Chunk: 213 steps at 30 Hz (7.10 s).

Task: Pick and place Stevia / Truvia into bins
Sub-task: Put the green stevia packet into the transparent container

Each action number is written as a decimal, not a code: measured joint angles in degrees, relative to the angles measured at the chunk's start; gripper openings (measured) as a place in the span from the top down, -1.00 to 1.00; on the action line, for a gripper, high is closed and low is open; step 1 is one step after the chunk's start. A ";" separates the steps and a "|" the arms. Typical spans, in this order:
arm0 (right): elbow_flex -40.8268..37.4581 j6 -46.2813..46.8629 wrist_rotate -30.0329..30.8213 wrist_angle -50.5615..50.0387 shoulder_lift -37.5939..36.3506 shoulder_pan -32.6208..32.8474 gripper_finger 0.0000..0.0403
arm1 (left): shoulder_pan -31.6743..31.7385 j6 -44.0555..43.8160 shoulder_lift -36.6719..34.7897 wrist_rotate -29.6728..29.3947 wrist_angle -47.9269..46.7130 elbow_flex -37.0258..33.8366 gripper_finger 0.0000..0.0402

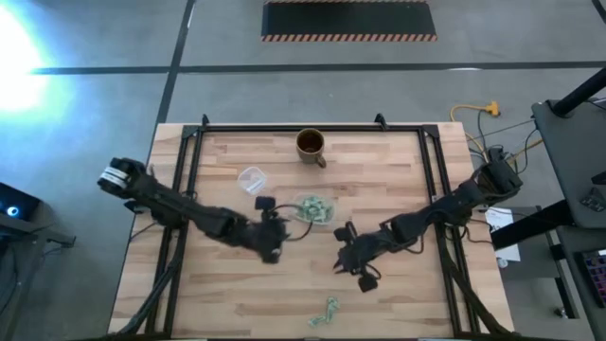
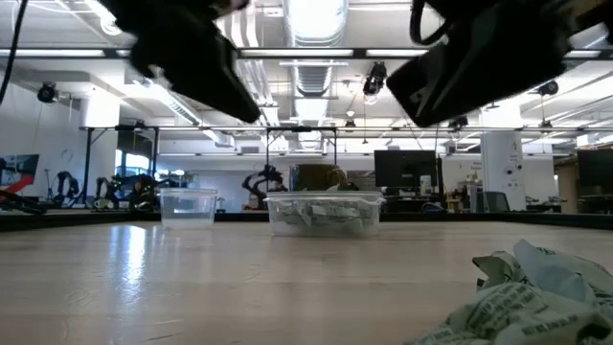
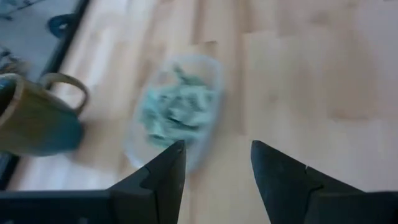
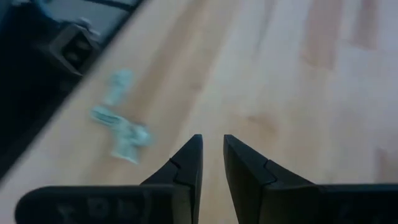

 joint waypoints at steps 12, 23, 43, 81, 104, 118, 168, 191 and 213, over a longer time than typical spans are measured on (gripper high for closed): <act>-0.61 6.55 0.21 9.17 0.04 7.86 0.72 | -12.91 -7.61 -4.20 -0.19 8.37 -10.91 0.17; 0.88 19.51 2.79 11.25 8.32 9.83 0.51 | -16.72 -7.28 -3.35 -0.09 14.18 -13.46 0.17; 3.26 27.97 4.91 13.20 17.56 11.50 0.16 | -16.73 -5.96 -3.65 -0.17 14.76 -13.46 0.17; 4.73 10.83 11.82 7.79 12.60 10.19 0.87 | -16.73 -5.95 -3.60 -0.19 15.79 -13.41 0.17; 4.76 -1.01 28.45 -1.87 6.29 -13.90 0.87 | -16.73 -5.94 -3.60 -0.17 16.10 -13.41 0.17; 4.76 1.64 27.72 -5.52 6.29 -15.86 0.75 | -16.73 -5.87 -3.60 -0.18 16.90 -13.41 0.17; 3.82 9.21 2.20 20.71 16.69 11.99 0.39 | -16.10 -4.01 -3.46 -1.48 23.11 -13.48 0.17; 6.76 9.05 1.45 24.88 26.54 12.86 0.46 | -16.10 -4.04 -3.45 -1.44 24.09 -13.72 0.17; 6.62 6.72 9.80 10.73 20.34 12.83 0.95 | -15.99 -4.08 -3.45 -1.44 24.14 -13.79 0.17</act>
